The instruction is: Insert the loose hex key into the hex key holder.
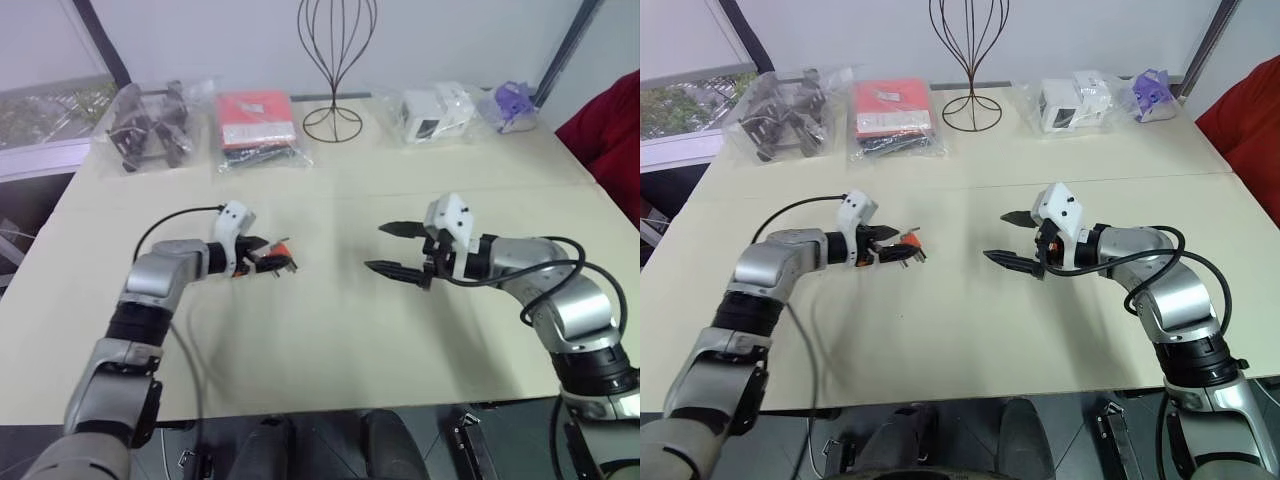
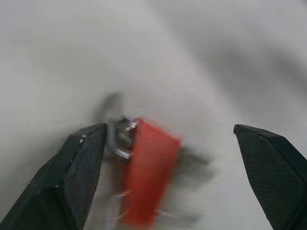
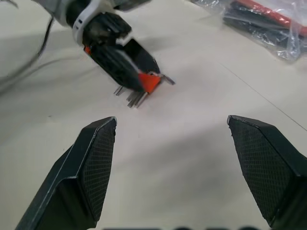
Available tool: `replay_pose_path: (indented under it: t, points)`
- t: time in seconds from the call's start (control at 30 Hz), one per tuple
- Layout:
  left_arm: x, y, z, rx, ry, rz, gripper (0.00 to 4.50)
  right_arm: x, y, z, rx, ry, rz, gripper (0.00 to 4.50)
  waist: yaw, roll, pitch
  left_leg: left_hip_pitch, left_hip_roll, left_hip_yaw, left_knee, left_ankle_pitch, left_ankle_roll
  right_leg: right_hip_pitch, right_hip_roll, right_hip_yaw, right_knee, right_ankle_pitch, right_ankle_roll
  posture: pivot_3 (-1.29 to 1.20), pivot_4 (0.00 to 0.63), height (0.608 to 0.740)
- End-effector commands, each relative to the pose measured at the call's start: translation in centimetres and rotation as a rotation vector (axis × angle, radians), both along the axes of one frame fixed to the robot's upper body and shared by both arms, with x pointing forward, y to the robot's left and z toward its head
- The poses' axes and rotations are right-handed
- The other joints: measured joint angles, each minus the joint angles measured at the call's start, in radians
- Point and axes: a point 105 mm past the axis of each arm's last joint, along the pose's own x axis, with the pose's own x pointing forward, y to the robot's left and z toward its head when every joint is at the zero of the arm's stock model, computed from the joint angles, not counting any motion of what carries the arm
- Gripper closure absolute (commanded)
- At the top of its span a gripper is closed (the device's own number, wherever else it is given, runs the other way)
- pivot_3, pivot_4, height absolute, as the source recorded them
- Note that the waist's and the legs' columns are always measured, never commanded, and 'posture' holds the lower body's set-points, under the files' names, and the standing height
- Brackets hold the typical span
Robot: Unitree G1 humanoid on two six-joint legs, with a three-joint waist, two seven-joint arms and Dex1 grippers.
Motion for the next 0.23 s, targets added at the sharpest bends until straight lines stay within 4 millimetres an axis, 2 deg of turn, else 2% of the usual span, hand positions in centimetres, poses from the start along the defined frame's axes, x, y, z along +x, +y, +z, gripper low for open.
replay_pose_path:
  t: [0.03,0.23]
  points:
    - [0.2,3.3,0.8,0.046,-0.072,0.120,0.08,-0.4,-0.2,1.2,0.002,-0.054,0.005,0.64,0.002,0.000,0.000,0.000,0.000,0.000,0.000,-0.002,0.003,0.000,0.000,0.000,0.000,0.000,0.000,0.00,0.150,0.740]
    - [-0.3,3.2,6.2,-0.094,-0.324,0.133,0.08,0.0,-0.8,1.4,0.046,-0.074,-0.056,0.64,0.023,-0.002,0.001,-0.005,-0.001,-0.001,0.002,0.000,0.001,-0.003,-0.001,0.000,-0.001,0.000,0.000,0.00,0.150,0.740]
